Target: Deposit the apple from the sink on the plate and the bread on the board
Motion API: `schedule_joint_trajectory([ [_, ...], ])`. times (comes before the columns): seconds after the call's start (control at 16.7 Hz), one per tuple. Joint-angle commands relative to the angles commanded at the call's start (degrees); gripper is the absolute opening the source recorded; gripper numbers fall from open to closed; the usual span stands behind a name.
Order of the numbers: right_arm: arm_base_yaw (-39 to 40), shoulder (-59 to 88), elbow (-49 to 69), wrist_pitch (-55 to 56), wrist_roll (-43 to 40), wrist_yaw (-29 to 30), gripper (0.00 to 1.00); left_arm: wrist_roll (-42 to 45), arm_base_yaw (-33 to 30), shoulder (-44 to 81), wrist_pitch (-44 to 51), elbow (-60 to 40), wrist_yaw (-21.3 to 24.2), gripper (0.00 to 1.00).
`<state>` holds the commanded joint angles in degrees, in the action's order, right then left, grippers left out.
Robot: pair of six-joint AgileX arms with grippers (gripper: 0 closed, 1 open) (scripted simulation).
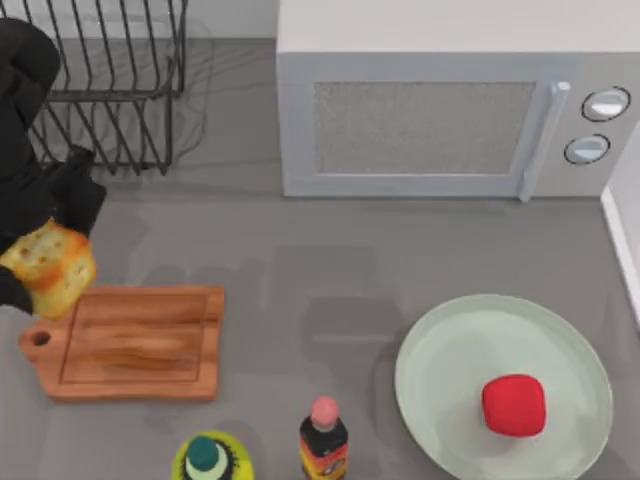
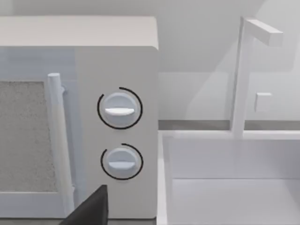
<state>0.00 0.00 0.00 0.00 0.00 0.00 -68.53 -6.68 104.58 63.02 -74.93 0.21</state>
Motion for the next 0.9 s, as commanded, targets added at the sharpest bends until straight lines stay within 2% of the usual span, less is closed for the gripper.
schedule_joint_trajectory([
  [0.24,0.00,0.00,0.00,0.00,0.00,0.00,1.00,-21.18,-4.90,-2.77,-2.31,3.74,0.03,0.00],
  [0.42,0.00,0.00,0.00,0.00,0.00,0.00,1.00,-30.86,-7.49,-4.46,-3.67,5.86,0.05,0.00],
  [0.6,0.00,0.00,0.00,0.00,0.00,0.00,1.00,-35.00,-8.68,-5.28,-4.32,6.84,0.07,0.00],
  [0.9,0.00,0.00,0.00,0.00,0.00,0.00,1.00,-35.01,-8.46,-5.06,-4.24,6.72,0.07,0.00],
])
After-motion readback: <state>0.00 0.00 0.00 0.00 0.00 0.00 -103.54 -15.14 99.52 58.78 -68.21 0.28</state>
